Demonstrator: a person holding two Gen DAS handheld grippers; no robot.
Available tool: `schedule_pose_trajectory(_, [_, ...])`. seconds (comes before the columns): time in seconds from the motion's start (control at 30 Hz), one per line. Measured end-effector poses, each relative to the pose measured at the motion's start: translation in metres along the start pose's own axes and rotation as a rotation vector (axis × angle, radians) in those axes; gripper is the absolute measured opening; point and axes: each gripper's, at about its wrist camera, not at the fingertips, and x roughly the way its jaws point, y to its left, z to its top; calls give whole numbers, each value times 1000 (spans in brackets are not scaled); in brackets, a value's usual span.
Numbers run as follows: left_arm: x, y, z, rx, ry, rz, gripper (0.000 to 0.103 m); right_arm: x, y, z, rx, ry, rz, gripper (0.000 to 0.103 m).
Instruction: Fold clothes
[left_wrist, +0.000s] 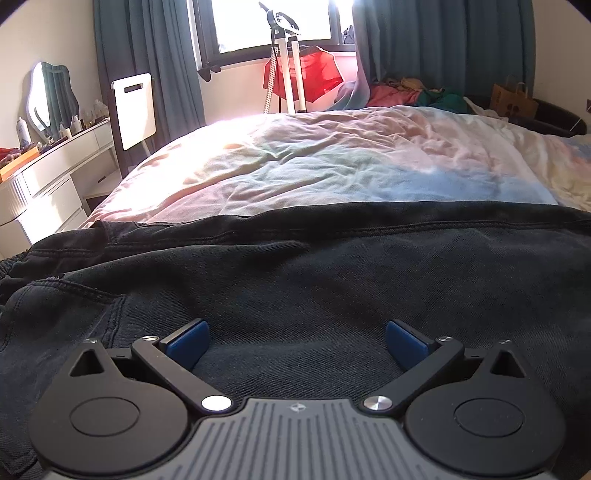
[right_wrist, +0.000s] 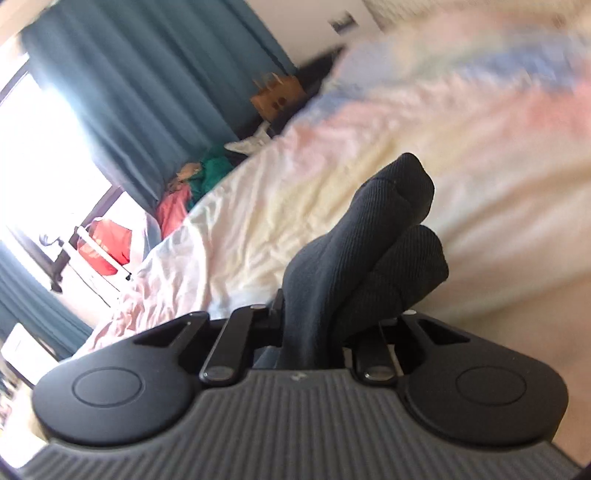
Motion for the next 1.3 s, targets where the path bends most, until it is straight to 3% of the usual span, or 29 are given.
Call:
schedule_pose_trajectory(0.13, [-16, 13, 7, -41, -18, 5, 103, -31, 94, -15, -396, -155, 92, 19])
schedule_pose_trajectory(0.27, [-54, 42, 23, -82, -128, 34, 103, -60, 187, -36, -781, -292, 195, 19])
schedule_pose_trajectory(0.43, [-102, 92, 36, -183, -279, 66, 103, -71, 249, -140, -1096, -233, 385, 19])
schedule_pose_trajectory(0.53, [-118, 122, 35, -257, -338, 68, 103, -62, 253, -211, -1267, -118, 453, 19])
schedule_pose_trajectory(0.6, [-115, 133, 28, -284, -330, 44, 103, -53, 244, -244, -1342, -32, 458, 19])
schedule_pose_trajectory(0.73, [-106, 137, 27, -335, -261, 9, 103, -54, 234, -245, -1285, 14, 467, 19])
schedule_pose_trajectory(0.83, [-106, 131, 25, -350, -276, -19, 103, -65, 245, -230, -1232, -44, 502, 19])
schedule_pose_trajectory(0.97, [-98, 118, 21, -326, -271, -40, 103, -87, 265, -230, -1230, -87, 634, 19])
schedule_pose_trajectory(1.1, [-84, 107, 22, -290, -235, -31, 103, -82, 266, -263, -1294, 13, 669, 19])
schedule_pose_trajectory(1.23, [-74, 100, 22, -279, -206, -31, 103, -79, 261, -261, -1268, 39, 673, 24])
schedule_pose_trajectory(1.3, [-73, 100, 23, -272, -200, -43, 103, -84, 261, -254, -1270, 84, 679, 34])
